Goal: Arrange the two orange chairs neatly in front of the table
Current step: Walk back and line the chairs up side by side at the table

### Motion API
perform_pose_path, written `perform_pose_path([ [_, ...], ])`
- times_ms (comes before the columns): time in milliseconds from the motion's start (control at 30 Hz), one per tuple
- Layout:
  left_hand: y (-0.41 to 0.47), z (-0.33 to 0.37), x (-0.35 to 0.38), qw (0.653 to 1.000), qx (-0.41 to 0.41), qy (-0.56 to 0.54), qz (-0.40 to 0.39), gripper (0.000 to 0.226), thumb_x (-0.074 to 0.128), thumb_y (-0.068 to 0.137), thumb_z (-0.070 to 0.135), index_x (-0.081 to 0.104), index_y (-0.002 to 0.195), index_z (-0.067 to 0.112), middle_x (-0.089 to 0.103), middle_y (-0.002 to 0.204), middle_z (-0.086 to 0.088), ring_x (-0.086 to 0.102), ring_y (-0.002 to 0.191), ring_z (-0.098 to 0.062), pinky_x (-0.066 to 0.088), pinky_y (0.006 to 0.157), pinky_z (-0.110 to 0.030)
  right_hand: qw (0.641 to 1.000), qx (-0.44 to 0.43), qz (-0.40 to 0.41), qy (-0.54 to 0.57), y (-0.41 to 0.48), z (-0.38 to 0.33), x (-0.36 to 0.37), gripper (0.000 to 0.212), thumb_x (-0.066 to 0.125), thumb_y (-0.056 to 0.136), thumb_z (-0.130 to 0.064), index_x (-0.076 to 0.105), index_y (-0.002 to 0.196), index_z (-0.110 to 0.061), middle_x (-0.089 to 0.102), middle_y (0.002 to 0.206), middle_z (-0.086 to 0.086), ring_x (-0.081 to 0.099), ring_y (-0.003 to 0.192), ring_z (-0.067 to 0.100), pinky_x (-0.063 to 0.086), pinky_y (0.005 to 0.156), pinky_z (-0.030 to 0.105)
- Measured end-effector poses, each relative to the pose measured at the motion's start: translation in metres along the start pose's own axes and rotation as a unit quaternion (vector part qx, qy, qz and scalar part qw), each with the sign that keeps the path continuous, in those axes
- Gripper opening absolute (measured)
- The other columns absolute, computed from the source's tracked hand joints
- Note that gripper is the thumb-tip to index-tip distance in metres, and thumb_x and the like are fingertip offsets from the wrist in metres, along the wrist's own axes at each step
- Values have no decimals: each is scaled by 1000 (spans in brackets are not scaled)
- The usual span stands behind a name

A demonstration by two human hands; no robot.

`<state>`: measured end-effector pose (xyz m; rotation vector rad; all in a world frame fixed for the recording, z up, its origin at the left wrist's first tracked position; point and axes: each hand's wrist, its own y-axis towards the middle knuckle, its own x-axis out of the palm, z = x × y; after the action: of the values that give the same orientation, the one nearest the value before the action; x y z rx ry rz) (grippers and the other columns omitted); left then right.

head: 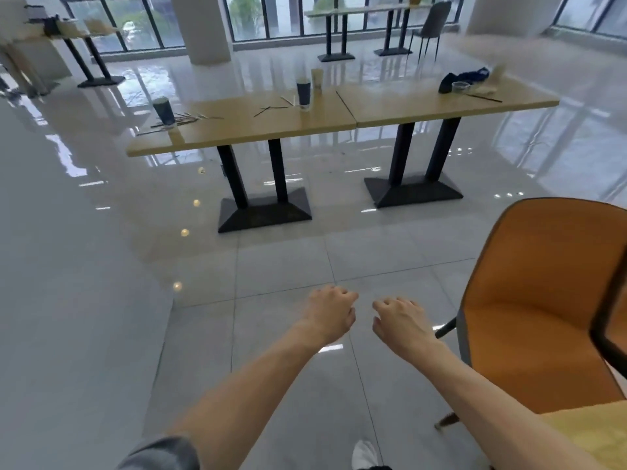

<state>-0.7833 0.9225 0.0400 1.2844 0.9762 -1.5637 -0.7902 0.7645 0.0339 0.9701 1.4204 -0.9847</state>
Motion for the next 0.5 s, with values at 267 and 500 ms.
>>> perform_pose_path([
  [267,169,-14,-3,996,85,22,-7,30,45,96,25,57,121,13,62,119,-11,55,110,-29,44,90,-42,998,62,6,-2,128,81,4,23,41,94,-23,58,106,-14,65,107,5,58,99,25,42,86,34],
  [500,338,-11,-23,991,133,28,3,28,44,96,25,58,118,13,64,116,-9,57,107,-29,45,87,-40,992,122,30,10,252,174,-19,22,40,95,-25,57,103,-13,65,105,5,57,98,25,40,84,33],
])
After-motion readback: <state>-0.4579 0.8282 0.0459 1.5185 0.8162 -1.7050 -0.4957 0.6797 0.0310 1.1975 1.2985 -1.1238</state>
